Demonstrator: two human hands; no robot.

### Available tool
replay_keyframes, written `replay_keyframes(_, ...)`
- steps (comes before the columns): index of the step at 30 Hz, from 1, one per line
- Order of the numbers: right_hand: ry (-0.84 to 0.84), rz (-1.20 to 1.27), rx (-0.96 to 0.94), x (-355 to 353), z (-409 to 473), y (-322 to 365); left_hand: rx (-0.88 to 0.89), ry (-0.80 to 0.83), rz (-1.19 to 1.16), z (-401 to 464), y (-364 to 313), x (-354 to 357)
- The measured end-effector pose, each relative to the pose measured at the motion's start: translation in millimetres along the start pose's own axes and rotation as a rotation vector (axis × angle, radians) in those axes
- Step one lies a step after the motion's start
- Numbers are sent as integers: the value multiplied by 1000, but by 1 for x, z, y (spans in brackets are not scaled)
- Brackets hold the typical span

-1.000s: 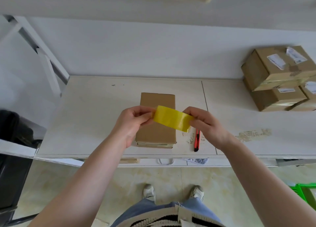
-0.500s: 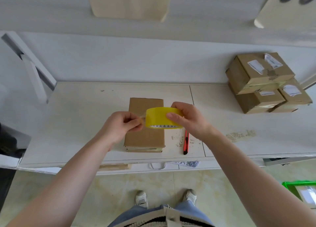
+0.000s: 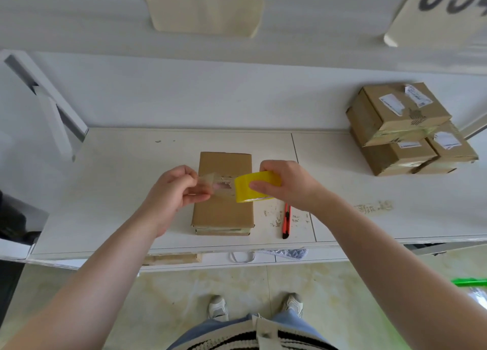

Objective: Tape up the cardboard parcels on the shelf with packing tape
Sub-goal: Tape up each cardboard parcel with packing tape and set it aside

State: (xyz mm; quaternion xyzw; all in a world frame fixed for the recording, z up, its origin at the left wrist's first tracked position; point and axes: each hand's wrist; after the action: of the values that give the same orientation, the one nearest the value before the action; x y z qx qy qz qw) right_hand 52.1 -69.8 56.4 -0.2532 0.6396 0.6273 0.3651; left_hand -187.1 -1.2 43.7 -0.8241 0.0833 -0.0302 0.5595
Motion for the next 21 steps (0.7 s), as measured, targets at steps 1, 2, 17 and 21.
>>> replay_keyframes(1, -2, -13, -2, 1, 1, 2, -22, -2, -74, 0, -1, 2)
replay_keyframes(2, -7, -11, -1, 2, 1, 4, -22, -4, -103, 0, -1, 5)
replay_keyframes(17, -63, 137, -52, 0, -4, 1, -90, 133, 18, 8, 16, 9)
replay_keyframes(21, -87, 228, -69, 6, -2, -3, -138, 241, 7, 6, 20, 17)
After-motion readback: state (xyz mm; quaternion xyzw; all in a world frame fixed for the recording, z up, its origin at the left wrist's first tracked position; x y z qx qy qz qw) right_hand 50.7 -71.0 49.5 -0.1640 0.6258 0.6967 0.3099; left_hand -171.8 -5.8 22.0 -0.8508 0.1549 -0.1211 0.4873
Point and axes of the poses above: each hand's wrist, its own z-axis towards the middle knuckle, its own x-axis out of the palm, y = z × x, and after that the axes turned 15 degrees about -y, right-handed
